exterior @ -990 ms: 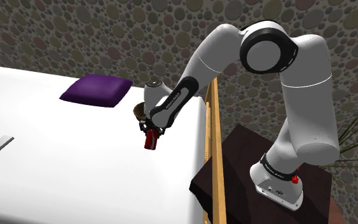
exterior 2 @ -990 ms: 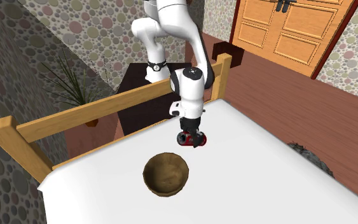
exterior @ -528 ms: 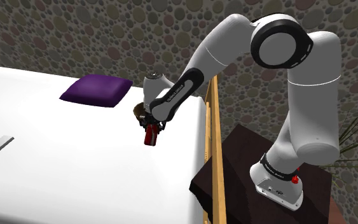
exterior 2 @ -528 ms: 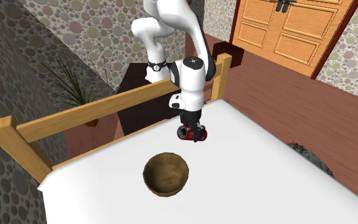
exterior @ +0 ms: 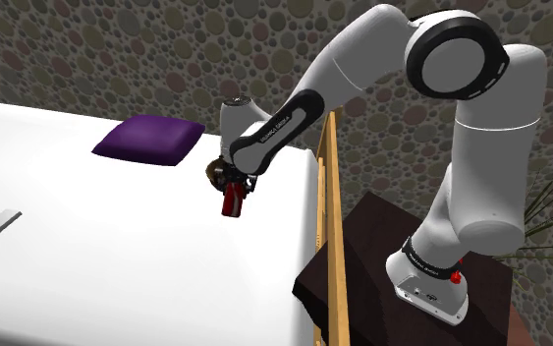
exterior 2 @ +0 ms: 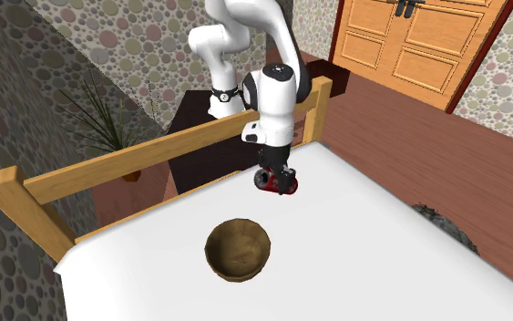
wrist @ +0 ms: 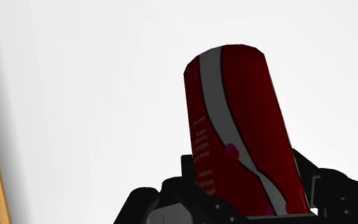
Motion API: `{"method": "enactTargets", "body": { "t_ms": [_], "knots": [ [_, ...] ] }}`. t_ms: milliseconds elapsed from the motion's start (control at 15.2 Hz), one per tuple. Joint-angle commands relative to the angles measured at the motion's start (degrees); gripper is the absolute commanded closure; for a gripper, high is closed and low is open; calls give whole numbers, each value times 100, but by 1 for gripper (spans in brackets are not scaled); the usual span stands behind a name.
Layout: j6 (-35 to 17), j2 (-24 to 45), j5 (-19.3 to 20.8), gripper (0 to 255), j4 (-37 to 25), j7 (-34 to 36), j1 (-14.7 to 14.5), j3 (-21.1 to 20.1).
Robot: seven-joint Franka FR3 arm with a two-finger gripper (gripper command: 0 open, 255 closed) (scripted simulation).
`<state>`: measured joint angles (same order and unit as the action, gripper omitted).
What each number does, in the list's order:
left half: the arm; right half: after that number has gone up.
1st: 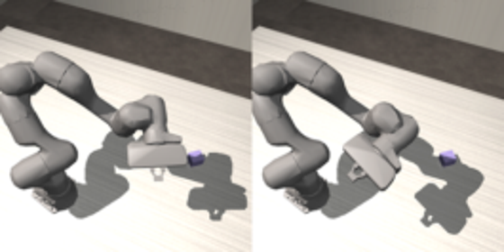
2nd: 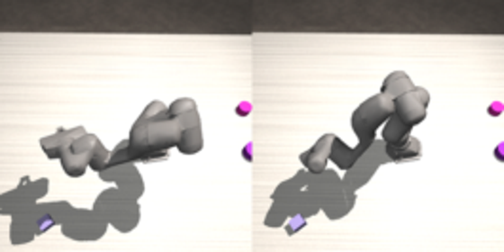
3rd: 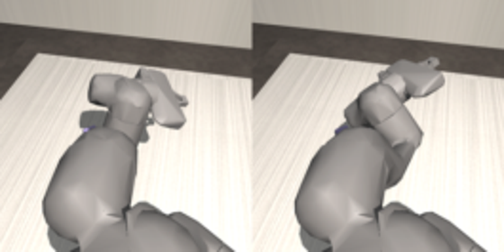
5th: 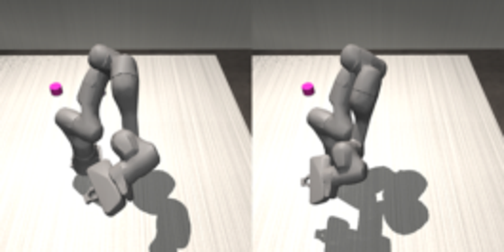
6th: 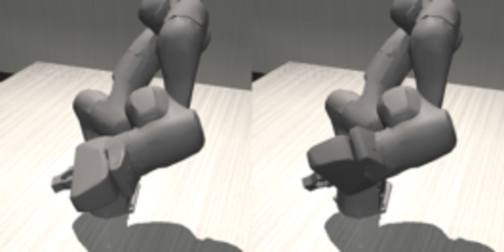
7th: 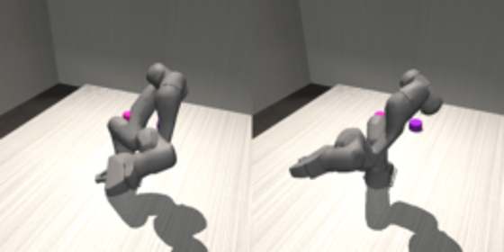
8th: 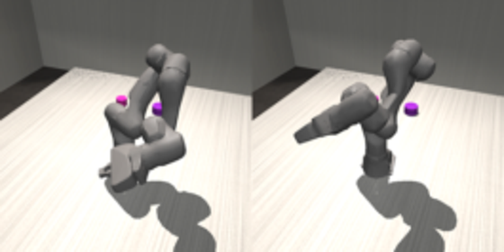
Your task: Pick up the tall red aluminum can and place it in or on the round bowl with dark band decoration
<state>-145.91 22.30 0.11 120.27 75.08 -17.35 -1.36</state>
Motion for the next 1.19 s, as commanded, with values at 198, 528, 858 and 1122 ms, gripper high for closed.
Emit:
{"method": "enactTargets", "body": {
  "t_ms": [198, 528, 858, 1122],
  "knots": [
    [314, -310, -10, 255, -5, -5, 5, -6],
    [634, -226, -50, 255, -407, -229, 153, 43],
    [1052, 432, -131, 255, -1479, -727, 507, 139],
    [1472, 1043, -186, 255, -2503, -1069, 776, 194]
  ]
}}
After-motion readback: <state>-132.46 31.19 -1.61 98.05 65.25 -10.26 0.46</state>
